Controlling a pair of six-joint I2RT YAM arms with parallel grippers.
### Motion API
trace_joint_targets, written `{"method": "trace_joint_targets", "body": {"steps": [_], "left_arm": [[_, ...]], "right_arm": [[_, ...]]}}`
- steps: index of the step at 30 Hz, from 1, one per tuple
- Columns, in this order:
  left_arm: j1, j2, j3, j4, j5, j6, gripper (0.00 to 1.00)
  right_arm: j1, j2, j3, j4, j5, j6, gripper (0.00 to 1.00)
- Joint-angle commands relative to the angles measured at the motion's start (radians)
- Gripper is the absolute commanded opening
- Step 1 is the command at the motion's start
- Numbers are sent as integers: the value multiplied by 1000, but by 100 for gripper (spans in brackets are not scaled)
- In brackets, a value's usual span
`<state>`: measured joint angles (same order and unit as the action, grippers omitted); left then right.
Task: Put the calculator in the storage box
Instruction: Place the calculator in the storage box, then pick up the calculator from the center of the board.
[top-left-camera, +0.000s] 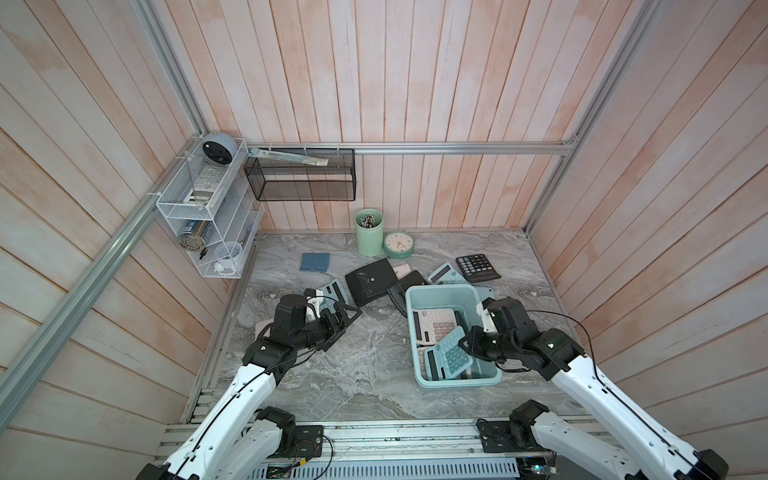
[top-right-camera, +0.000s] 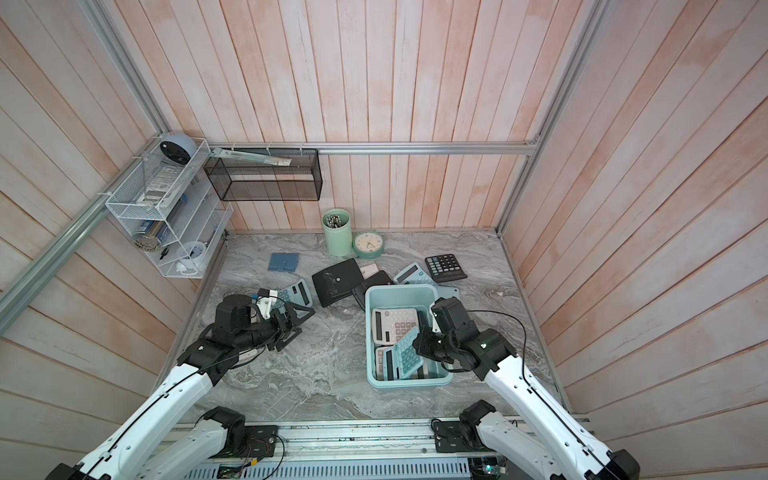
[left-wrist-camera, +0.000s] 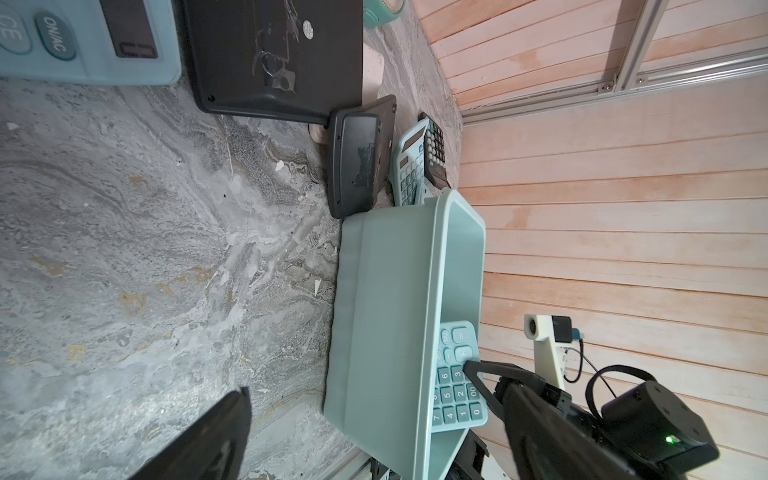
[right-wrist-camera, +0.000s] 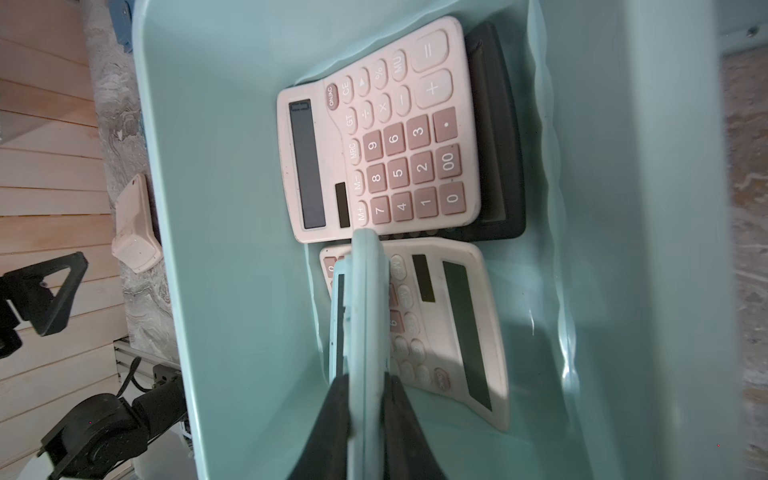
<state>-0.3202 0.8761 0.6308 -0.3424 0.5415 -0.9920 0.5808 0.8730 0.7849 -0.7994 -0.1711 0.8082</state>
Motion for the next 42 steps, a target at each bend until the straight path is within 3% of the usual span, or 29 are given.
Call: {"method": "trace_joint_targets", "body": {"steps": [1, 4, 9, 12, 23, 29, 35, 42], "left_arm": [[-11, 1, -20, 38, -26, -11, 100], [-24, -2, -23, 41, -35, -17, 100], [-37, 15, -23, 37, -45, -13, 100], [-42, 41, -19, 54, -44, -13, 100], [-77, 84, 1, 57, -105, -6, 100], [-76, 89, 36, -54, -226, 86, 100], [0, 132, 145, -254, -349, 216, 100], [202, 244, 227, -279, -377, 293, 100]], "right_arm": [[47, 6, -34, 31, 40, 61, 0], [56, -1, -41, -1, 63, 56, 3], [42, -39, 33, -150, 162, -25, 33], [-9, -32, 94, -232, 176, -93, 41], [-234, 24, 220, -240, 56, -288, 48], [-320, 92, 266, -136, -41, -329, 51], [-285, 159, 298, 100, -231, -241, 50], [-106, 367, 407, 236, -220, -232, 50]]}}
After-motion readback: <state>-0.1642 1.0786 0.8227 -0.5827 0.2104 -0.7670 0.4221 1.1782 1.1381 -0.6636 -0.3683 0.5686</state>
